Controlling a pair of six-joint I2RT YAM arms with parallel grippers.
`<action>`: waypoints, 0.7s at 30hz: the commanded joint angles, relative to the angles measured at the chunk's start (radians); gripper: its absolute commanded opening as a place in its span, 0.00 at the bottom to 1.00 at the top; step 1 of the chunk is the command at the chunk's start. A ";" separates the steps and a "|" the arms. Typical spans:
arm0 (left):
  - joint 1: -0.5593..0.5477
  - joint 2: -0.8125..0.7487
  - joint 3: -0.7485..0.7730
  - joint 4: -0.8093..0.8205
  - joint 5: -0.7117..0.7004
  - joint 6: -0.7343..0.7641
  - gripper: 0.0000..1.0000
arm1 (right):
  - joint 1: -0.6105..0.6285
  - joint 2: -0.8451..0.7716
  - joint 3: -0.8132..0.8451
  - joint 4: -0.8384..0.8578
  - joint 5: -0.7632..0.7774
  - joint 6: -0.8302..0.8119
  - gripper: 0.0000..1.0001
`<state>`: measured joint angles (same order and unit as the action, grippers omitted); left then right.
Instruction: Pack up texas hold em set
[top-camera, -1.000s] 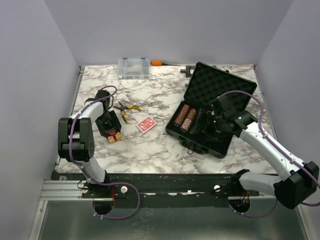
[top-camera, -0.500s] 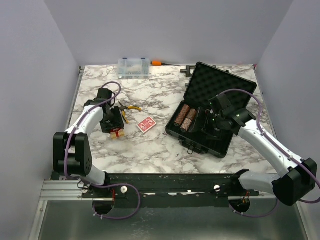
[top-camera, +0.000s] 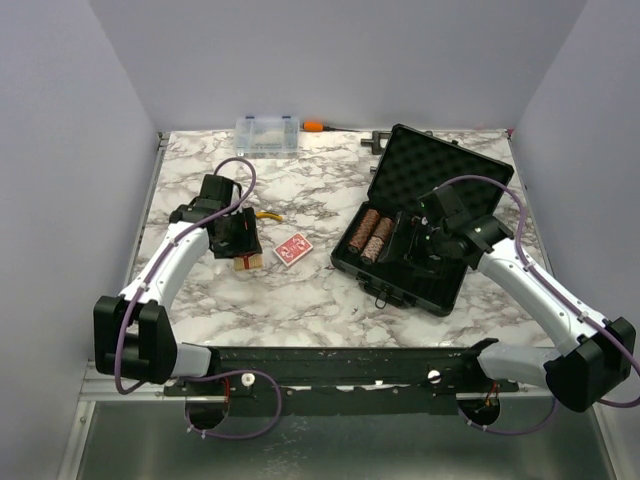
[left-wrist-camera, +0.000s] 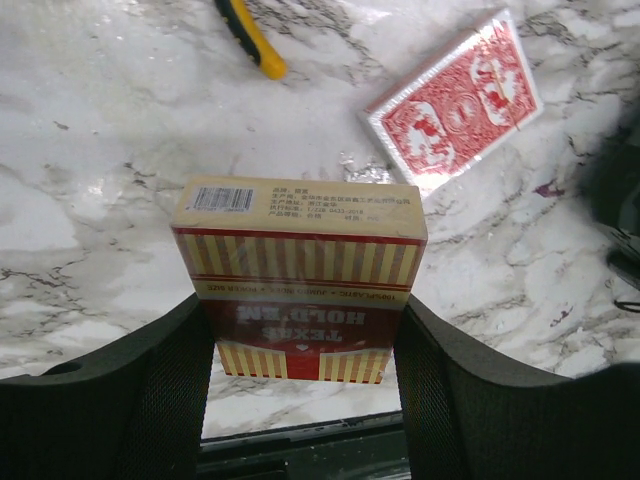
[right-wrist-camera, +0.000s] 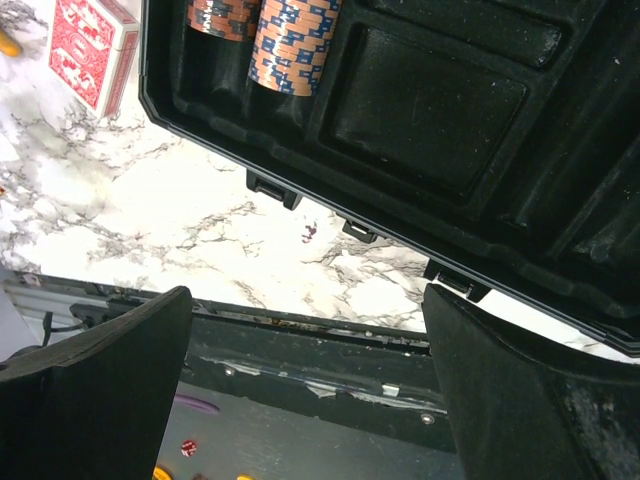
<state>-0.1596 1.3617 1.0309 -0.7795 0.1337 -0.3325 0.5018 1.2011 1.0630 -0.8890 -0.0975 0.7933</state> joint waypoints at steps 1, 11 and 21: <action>-0.055 -0.060 0.034 0.020 0.064 0.008 0.00 | -0.005 -0.036 0.025 -0.041 0.036 0.005 1.00; -0.208 -0.105 0.122 0.027 0.135 -0.080 0.00 | -0.005 -0.084 0.029 -0.079 0.091 0.031 1.00; -0.362 0.018 0.277 0.016 0.211 -0.431 0.00 | -0.005 -0.161 0.039 -0.163 0.245 0.103 1.00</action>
<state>-0.4599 1.3090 1.2232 -0.7799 0.2630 -0.5426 0.5018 1.0840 1.0683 -0.9794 0.0410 0.8501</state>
